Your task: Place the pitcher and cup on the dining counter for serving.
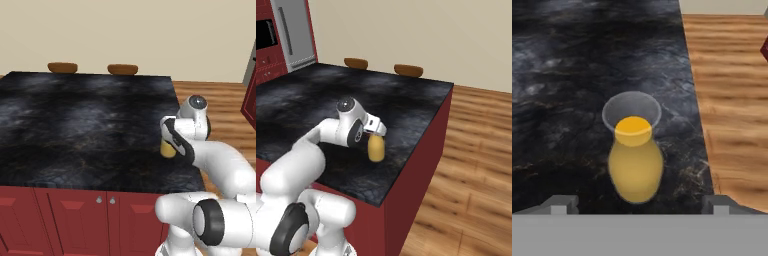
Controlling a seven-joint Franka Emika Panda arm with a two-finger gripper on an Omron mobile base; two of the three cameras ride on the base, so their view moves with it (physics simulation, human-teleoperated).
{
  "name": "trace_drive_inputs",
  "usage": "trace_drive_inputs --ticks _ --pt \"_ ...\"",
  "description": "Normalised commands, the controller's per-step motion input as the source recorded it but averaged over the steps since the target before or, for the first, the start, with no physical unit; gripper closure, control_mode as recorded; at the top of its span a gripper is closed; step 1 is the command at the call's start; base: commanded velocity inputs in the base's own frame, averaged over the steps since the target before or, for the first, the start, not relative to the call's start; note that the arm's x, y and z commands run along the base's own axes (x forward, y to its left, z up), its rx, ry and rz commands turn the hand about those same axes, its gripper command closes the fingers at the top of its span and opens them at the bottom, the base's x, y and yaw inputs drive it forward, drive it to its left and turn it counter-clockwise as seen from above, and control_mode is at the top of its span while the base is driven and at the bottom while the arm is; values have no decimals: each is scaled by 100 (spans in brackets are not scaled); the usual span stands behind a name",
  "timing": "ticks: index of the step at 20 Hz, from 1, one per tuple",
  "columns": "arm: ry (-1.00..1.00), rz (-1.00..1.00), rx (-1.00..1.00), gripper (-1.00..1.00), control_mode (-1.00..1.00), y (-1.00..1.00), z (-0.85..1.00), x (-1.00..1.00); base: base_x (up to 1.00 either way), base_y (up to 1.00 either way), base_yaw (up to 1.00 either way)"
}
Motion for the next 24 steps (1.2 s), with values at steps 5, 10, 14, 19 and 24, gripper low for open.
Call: trace_drive_inputs --ticks 5,10,14,19,24 --pt "1 -1 0 -100 -100 28 58 -87 0 0 0" --pt "-9 0 0 -100 -100 9 42 -99 0 0 0" --pt "-4 0 0 -100 -100 0 2 -19 0 0 0" --pt "0 0 0 -100 100 0 0 0 -7 0 0" --pt "0 0 0 -100 100 0 0 0 -63 0 34"
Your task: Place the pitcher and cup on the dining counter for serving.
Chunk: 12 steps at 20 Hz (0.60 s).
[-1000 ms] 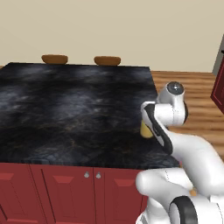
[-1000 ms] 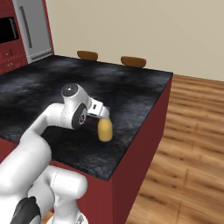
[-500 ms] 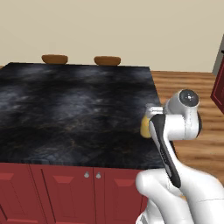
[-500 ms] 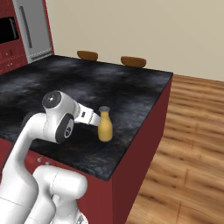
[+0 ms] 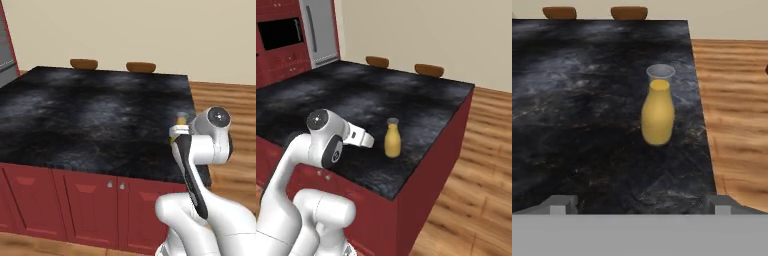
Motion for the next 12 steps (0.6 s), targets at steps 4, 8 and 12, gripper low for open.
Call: trace_drive_inputs --ticks 4,8,12 --pt "0 0 0 -100 100 0 0 0 -70 0 80" --pt "0 0 0 -100 100 0 0 0 -40 0 100" --pt "0 0 0 -100 100 0 0 0 -12 0 100"
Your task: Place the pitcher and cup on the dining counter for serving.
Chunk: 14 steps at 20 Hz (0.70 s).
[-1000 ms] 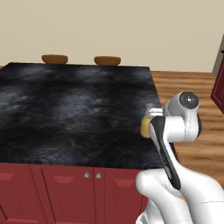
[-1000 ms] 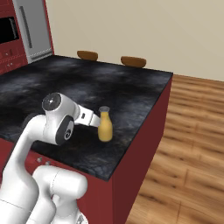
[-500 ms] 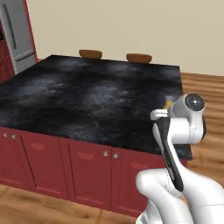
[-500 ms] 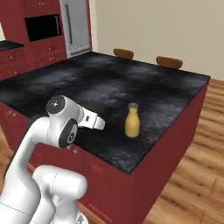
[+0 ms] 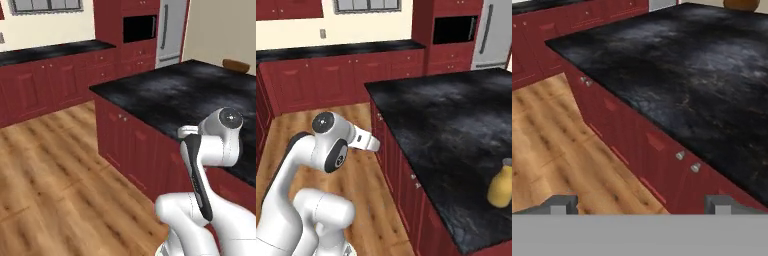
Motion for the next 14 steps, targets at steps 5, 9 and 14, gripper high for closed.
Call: trace_drive_inputs --ticks 5,9,14 --pt "0 0 0 -100 100 0 0 0 -8 0 100" --pt "0 0 0 -100 100 0 0 0 -3 0 100" --pt "0 0 0 -100 100 0 0 0 0 0 100"
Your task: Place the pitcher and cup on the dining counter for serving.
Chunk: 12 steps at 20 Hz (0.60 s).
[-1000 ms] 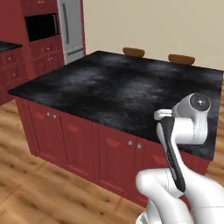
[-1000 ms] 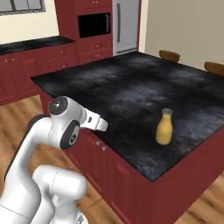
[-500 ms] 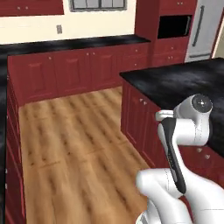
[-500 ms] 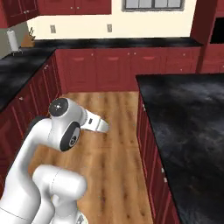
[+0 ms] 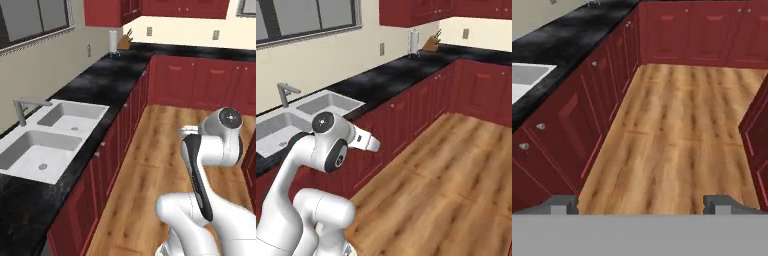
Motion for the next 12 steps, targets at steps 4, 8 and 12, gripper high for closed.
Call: trace_drive_inputs --ticks 4,8,12 --pt "0 0 0 -100 100 0 0 0 0 0 100" --pt "0 0 0 -100 100 0 0 0 0 0 100" --pt "0 0 0 -100 100 0 0 0 0 0 100"
